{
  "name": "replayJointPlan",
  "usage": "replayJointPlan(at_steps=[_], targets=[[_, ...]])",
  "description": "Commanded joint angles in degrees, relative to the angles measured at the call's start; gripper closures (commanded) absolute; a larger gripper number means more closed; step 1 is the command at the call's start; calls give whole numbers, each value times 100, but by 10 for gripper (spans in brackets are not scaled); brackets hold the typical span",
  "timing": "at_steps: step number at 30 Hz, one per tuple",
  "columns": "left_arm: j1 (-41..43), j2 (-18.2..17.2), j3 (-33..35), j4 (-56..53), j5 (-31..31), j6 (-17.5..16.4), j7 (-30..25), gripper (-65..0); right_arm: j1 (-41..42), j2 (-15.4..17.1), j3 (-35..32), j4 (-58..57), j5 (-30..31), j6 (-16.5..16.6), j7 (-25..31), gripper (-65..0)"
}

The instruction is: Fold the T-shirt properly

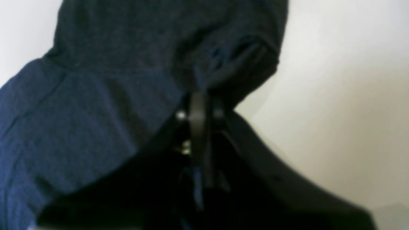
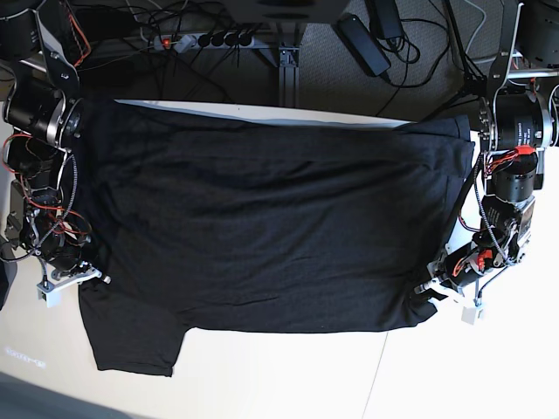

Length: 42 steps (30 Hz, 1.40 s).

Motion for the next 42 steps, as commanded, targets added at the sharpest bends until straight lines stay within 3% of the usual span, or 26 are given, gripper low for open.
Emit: replayJointPlan(at_steps=[1,7,9,11,14,23,28,33,40,41,42], targets=[[-138,-55,4,50,28,-66,46,0,96,103,-11,68,-149,0,-162,0],[-138,-240,4,164,-509,-190,227,0,94,122,-11,750,-243,96,-588,0],[-133,-376,4,365,-769,-511,516,0,79,127,-11,1051,-157,96,-938,0],[-81,-520,4,651,-1119,-524,962,0,33,173,-13,1311,17,98,-1222,0],[262,-826,4,1266,-1473,-524,1119,0,-173,289,-13,1681,271,160,-1373,0],[1711,-1547,-28,3412,-1731,-524,1202,0,-1305,839,-11,2787,1064,267,-1488,0],[2153,-1657,-197,4210,-1722,-524,1305,0,-1921,1193,-11,3248,1362,264,-1585,0],[2345,-1652,-205,4343,-1729,-524,1401,0,-2306,1429,-11,3373,1609,264,-1609,0],[2527,-1646,-205,4343,-1729,-524,1346,0,-2507,1484,-7,3348,1480,254,-1598,0],[2527,-1646,-205,4343,-1731,-524,1331,0,-2498,1488,-7,3351,1351,240,-1519,-22],[2527,-1639,-205,4343,-1725,-524,1331,0,-2479,1491,-2,3348,1209,238,-1467,-132]])
